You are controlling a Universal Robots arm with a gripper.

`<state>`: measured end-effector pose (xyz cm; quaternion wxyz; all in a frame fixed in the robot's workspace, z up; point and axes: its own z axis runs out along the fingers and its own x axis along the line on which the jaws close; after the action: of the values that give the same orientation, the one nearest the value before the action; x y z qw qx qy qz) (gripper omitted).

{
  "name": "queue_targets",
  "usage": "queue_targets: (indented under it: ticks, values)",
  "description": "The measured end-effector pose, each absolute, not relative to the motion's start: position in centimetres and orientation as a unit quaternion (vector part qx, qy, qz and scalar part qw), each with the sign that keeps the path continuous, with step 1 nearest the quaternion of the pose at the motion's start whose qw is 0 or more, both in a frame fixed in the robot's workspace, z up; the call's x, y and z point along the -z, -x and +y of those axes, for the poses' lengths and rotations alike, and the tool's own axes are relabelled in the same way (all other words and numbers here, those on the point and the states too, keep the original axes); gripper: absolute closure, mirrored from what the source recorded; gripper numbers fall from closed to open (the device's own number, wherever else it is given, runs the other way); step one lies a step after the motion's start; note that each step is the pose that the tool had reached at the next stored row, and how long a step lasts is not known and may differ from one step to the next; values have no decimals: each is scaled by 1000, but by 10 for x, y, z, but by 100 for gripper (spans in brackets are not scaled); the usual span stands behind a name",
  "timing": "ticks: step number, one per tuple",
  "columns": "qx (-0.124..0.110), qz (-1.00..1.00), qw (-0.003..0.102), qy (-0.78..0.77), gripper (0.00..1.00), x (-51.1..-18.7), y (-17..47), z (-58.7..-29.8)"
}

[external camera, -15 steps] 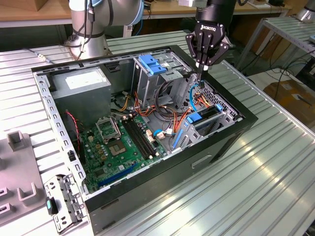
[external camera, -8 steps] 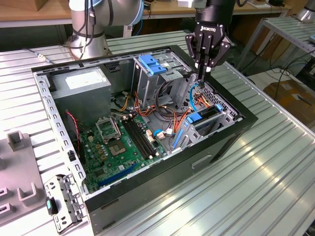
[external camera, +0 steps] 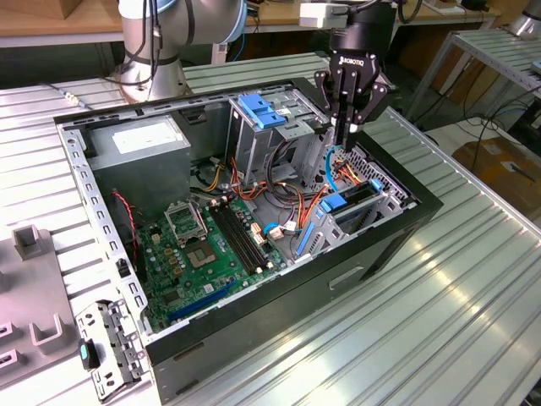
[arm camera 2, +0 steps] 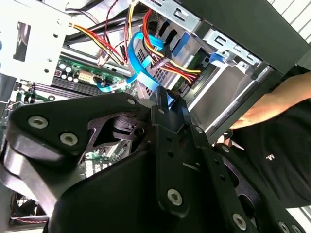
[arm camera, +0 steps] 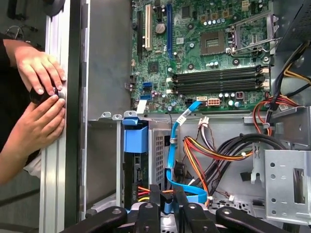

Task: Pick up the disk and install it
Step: 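Insert the second disk wire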

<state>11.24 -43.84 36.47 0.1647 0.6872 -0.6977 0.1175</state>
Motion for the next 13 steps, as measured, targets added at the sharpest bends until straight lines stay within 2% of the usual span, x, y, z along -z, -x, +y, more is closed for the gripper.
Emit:
queue_targets:
  ticks: [2, 3, 4, 9, 13]
  values:
    - [-122, -697, 169, -686, 76, -363, -112, -438]
    - [-122, -697, 169, -686, 83, -363, -112, -438]
    - [-122, -697, 169, -686, 84, -363, -112, -438]
    - [-120, -697, 167, -687, 84, -363, -112, -442]
    - [-97, -700, 144, -693, 84, -363, -112, -456]
